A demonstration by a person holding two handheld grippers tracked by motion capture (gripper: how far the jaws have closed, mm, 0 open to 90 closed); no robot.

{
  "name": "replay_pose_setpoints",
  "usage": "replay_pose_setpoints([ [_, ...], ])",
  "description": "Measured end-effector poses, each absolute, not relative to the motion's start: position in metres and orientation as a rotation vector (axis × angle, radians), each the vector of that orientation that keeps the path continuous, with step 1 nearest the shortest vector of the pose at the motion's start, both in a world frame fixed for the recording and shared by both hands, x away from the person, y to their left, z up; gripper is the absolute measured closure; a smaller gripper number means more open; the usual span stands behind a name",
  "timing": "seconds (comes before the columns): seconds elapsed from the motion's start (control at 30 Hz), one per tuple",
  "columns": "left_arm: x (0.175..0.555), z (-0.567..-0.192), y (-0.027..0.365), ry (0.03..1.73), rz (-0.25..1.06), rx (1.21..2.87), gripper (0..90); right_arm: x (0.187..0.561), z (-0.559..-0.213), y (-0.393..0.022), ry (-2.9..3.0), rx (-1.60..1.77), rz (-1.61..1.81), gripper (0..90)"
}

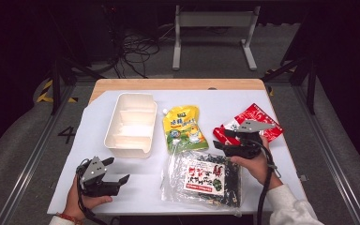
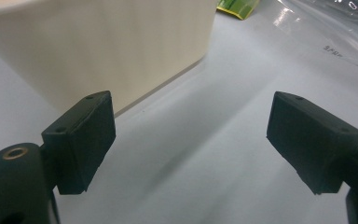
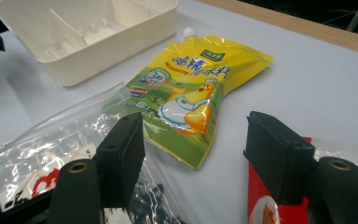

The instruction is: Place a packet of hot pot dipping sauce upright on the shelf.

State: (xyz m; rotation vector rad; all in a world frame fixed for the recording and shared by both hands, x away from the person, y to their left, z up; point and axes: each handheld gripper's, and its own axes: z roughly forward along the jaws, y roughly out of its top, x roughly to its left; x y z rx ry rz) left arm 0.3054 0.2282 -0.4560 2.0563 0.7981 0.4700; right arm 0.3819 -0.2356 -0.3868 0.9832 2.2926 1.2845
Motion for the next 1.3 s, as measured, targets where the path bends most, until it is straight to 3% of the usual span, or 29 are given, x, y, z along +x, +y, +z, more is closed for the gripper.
replay_pose_setpoints([
  [0.77, 0.303, -0.456, 0.223, 0.773, 0.473, 2.062, 16.3, 0.444, -0.407, -0.168, 2.427, 1.095, 1.104, 38.1],
  [1.13, 0.304, -0.457, 0.220, 0.749, 0.473, 2.080, 16.3, 0.449, -0.411, -0.165, 2.431, 1.109, 1.056, 37.3],
  [1.3, 0.303, -0.458, 0.222, 0.754, 0.471, 2.082, 16.3, 0.442, -0.400, -0.187, 2.380, 1.119, 1.087, 38.8],
])
